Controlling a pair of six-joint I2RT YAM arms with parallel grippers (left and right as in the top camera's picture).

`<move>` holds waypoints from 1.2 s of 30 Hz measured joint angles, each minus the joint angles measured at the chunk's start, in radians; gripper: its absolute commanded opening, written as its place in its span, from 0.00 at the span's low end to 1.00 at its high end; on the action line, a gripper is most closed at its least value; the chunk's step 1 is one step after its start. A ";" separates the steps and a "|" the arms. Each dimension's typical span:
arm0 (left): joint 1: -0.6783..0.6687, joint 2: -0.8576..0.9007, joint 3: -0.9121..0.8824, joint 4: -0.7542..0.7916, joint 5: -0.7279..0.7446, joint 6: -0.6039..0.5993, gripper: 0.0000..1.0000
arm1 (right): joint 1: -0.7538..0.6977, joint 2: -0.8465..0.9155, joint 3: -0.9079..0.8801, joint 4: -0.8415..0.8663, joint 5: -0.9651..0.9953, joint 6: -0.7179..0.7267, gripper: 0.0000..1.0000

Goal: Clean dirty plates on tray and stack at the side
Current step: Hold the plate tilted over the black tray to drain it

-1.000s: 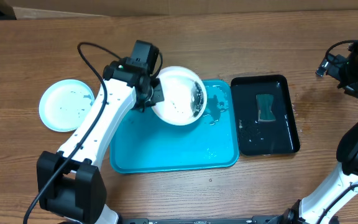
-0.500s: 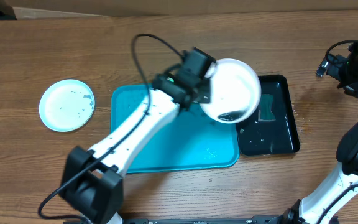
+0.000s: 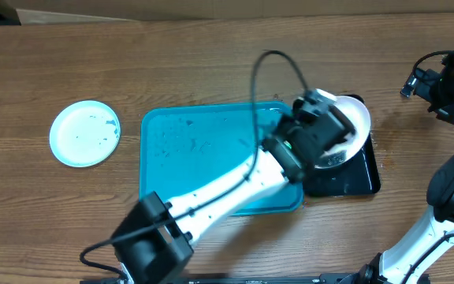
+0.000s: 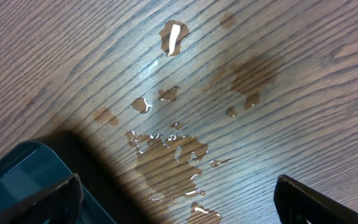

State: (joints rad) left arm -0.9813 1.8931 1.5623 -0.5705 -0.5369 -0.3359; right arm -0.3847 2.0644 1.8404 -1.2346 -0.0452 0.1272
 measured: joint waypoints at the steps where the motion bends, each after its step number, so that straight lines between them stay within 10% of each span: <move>1: -0.027 0.000 0.004 0.009 -0.054 0.026 0.04 | 0.000 0.000 0.000 0.000 0.000 0.000 1.00; 15: -0.242 0.001 0.015 0.328 -0.674 0.439 0.04 | 0.000 0.000 0.000 0.000 0.000 0.000 1.00; 36: -0.243 0.001 0.015 0.316 -0.706 0.496 0.04 | 0.000 0.000 0.000 0.001 0.000 0.000 1.00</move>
State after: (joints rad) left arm -1.2243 1.8942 1.5776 -0.2543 -1.2427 0.1596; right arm -0.3847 2.0644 1.8404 -1.2339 -0.0452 0.1268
